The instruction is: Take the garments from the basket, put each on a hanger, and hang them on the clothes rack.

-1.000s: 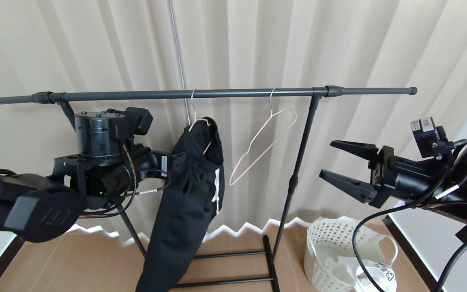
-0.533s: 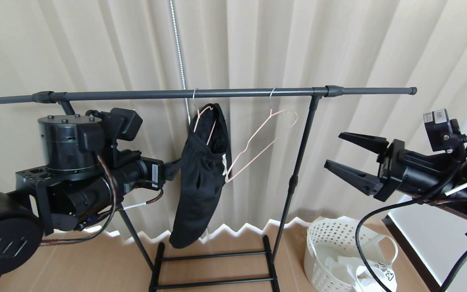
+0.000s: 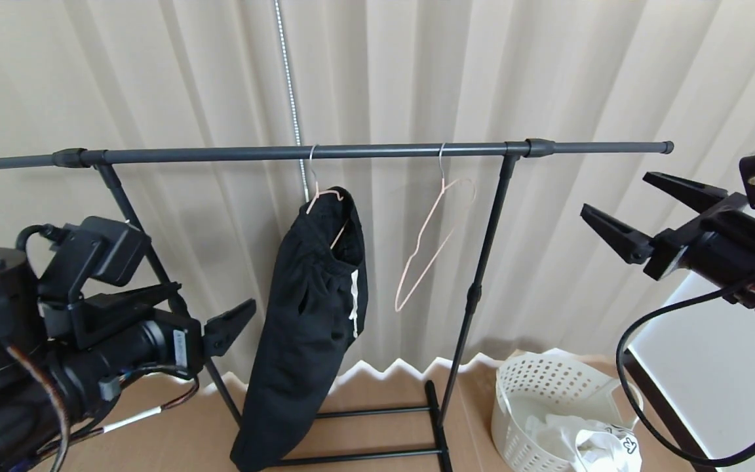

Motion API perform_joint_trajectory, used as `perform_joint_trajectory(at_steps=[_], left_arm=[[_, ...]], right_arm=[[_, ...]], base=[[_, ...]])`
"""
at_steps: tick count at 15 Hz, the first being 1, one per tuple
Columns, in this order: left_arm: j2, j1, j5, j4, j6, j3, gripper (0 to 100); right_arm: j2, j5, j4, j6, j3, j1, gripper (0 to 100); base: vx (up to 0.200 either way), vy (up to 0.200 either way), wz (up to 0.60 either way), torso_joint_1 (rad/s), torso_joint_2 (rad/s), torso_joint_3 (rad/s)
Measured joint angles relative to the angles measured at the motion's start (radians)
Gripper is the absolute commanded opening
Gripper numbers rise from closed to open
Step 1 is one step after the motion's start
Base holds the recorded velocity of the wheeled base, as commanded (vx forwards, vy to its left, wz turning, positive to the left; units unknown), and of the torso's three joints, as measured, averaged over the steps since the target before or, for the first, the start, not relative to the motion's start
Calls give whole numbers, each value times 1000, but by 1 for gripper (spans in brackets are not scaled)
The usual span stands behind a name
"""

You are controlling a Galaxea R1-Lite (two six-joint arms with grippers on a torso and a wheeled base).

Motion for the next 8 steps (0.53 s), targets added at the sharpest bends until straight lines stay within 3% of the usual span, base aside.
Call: perform_joint_trajectory(at_steps=[1, 2, 5, 8], left_arm=[[-49, 0, 0, 0, 0, 42, 100], [-93, 3, 1, 0, -1, 80, 100], [-239, 7, 2, 2, -2, 244, 100], [-374, 8, 1, 3, -6, 408, 100]], right_arm=[[-26, -92, 107, -15, -12, 32, 100], [-57, -132, 209, -22, -19, 56, 100], [-211, -173, 426, -27, 32, 99, 100], [-395, -184, 492, -30, 258, 112, 100]], base=[[0, 0, 0, 0, 0, 0], [0, 0, 0, 0, 0, 0], [0, 0, 0, 0, 0, 0], [0, 0, 0, 0, 0, 0]])
